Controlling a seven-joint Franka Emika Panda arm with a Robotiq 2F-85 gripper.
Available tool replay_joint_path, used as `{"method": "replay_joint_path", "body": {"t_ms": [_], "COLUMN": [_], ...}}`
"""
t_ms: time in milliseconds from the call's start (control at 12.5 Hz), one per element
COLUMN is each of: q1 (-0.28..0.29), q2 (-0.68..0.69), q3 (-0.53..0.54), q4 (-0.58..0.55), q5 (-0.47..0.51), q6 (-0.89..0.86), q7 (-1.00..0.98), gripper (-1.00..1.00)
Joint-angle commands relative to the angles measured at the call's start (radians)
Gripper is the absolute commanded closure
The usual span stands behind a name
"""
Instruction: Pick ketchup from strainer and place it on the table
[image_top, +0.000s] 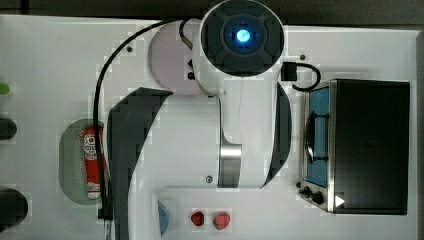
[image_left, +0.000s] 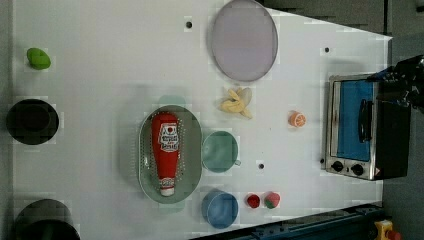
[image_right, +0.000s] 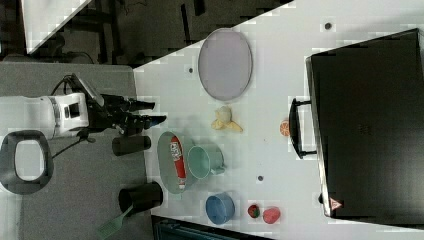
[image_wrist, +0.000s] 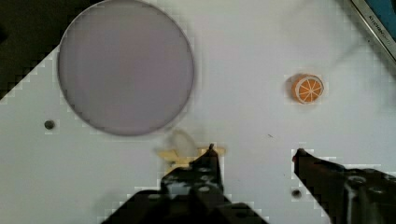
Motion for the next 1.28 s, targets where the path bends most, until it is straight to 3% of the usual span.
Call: {"method": "replay_joint_path", "body": {"t_ms": [80,240,560,1280], "q1": [-0.105,-0.097,-0.060,-0.017], "q2": [-0.280,-0.275,-0.247,-0.076], "q3": [0.067,0.086,0.195,0.586], "q4": [-0.106,-0.106,-0.106,-0.110], "q5": [0.020,0.022,0.022,0.021], "q6": [-0.181,-0.181,-0.139,0.085], "q7": [0.076,0.076,0.076,0.078], "gripper": [-0.59,-0.99,-1.00,-1.00]}}
